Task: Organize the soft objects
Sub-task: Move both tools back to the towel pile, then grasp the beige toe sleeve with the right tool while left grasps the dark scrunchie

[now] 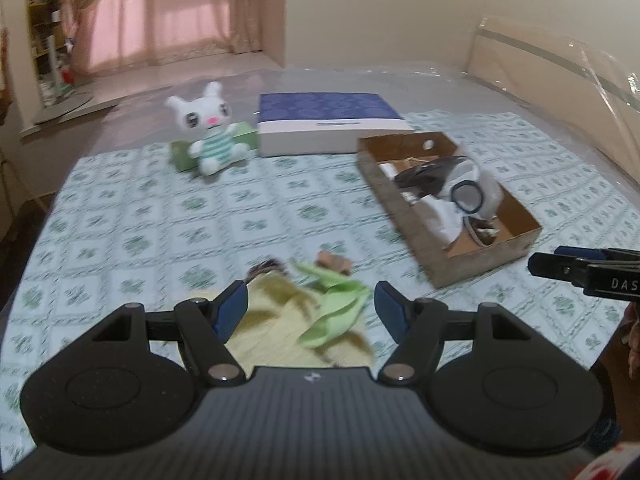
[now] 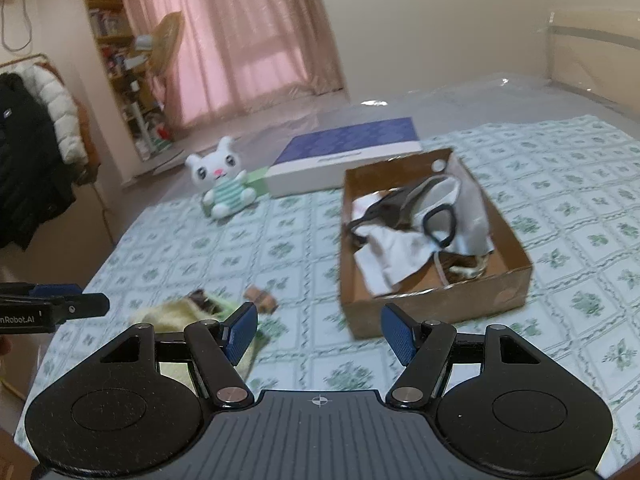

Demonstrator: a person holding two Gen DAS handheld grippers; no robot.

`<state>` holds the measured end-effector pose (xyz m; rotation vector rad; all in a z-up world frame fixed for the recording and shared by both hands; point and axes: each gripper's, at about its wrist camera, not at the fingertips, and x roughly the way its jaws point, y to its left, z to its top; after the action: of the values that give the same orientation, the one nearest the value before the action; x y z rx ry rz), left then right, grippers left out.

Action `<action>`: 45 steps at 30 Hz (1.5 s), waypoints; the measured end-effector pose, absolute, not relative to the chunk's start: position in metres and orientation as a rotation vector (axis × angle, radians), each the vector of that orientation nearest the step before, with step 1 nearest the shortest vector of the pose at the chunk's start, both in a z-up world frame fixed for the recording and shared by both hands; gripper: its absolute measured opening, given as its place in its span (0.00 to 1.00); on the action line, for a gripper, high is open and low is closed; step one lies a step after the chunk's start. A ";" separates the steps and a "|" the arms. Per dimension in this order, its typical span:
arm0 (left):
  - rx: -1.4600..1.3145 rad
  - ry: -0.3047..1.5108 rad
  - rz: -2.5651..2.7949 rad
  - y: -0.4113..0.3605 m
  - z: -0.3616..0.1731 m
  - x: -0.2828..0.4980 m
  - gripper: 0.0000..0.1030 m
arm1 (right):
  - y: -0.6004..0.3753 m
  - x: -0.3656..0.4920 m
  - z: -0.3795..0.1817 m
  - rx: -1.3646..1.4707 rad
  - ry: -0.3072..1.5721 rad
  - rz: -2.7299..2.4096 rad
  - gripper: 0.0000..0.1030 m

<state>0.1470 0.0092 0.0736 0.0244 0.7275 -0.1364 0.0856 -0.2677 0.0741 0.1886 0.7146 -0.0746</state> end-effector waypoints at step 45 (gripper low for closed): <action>0.006 0.807 -0.015 0.059 0.022 0.155 0.63 | -0.207 0.134 0.001 0.106 0.864 0.052 0.66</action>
<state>0.1548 0.0588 0.0216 0.0059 0.8072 -0.0148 0.1337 -0.2068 0.0013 0.1059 0.8639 0.0519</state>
